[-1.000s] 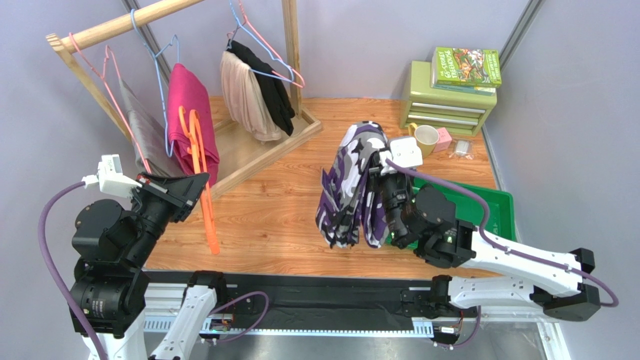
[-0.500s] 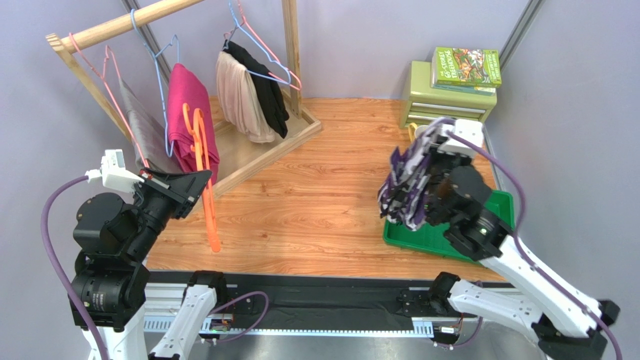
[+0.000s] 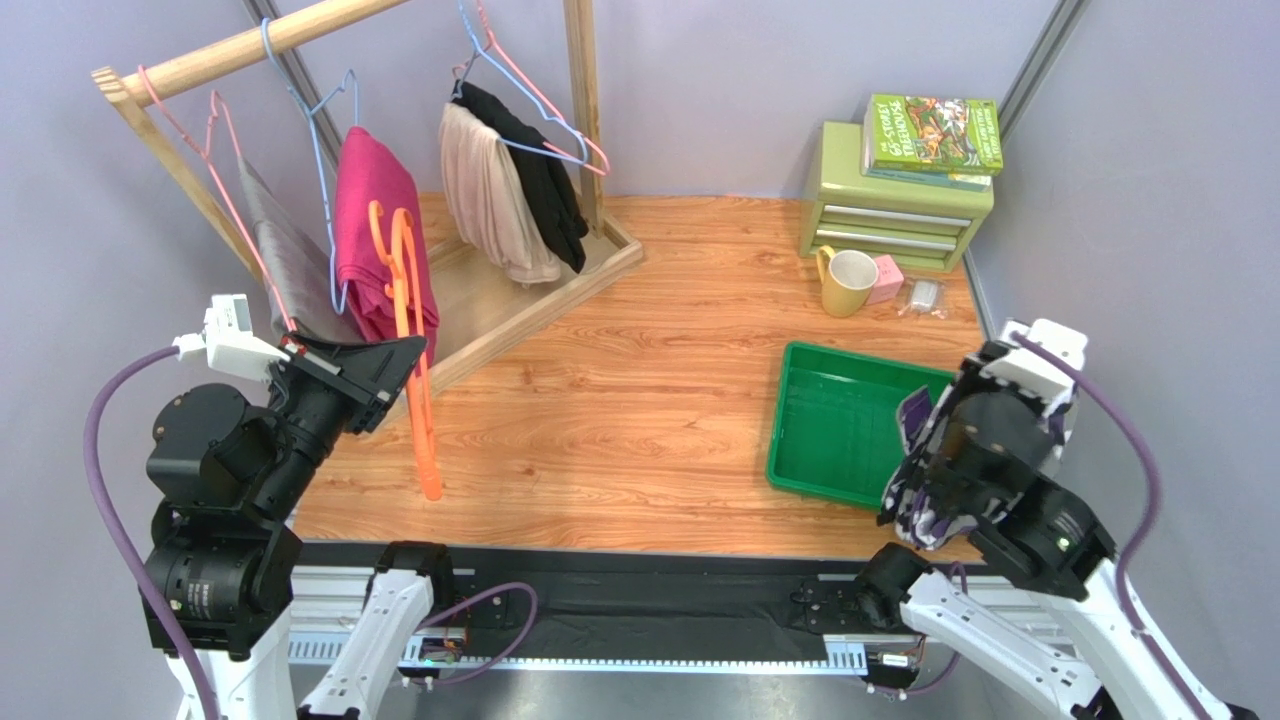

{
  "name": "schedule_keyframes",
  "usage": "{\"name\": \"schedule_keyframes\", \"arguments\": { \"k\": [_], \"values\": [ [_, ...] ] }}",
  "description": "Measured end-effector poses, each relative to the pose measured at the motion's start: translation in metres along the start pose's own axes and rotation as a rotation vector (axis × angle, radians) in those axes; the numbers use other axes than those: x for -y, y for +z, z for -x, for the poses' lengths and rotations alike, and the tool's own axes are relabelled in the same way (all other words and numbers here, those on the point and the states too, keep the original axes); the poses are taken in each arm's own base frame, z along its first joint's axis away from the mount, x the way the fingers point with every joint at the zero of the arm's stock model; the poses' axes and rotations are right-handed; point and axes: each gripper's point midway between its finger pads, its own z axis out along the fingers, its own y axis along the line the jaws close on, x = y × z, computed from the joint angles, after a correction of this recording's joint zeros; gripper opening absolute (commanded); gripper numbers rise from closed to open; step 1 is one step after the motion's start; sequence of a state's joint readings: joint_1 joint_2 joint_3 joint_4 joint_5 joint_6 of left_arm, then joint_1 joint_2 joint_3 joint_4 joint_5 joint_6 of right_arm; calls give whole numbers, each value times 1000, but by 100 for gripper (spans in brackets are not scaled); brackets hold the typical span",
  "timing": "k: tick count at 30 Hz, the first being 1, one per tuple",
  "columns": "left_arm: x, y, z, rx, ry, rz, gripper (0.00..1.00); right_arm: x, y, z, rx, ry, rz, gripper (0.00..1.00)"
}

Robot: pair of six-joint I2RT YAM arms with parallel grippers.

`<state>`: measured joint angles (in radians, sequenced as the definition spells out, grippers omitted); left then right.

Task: Remove the trousers from the hanger

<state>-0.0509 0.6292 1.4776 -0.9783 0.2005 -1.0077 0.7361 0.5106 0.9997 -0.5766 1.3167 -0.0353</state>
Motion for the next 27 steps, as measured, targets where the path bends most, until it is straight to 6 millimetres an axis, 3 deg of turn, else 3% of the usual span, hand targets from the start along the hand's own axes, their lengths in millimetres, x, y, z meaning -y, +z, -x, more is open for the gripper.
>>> {"name": "schedule_keyframes", "arguments": {
  "k": [5,11,14,18,21,23,25,27],
  "values": [
    [-7,8,-6,-24,-5,12,0,-36,5,-56,-104,-196,42,0],
    [-12,11,-9,-35,-8,24,0,-113,12,-116,-261,-380,142,2],
    [-12,10,-9,-34,-8,21,0,-142,14,-153,-343,-489,168,3],
    [-12,10,-9,-33,-7,21,0,-177,16,-180,-418,-565,197,8],
    [-11,9,-8,-29,-5,22,0,-195,14,-189,-461,-562,235,21],
    [-11,8,-8,-27,-4,22,0,-202,12,-190,-480,-549,256,54],
    [-11,8,-7,-27,-2,22,0,-208,11,-188,-493,-526,272,80],
    [-11,8,-7,-26,1,22,0,-213,10,-184,-503,-491,283,86]
  ]
}}
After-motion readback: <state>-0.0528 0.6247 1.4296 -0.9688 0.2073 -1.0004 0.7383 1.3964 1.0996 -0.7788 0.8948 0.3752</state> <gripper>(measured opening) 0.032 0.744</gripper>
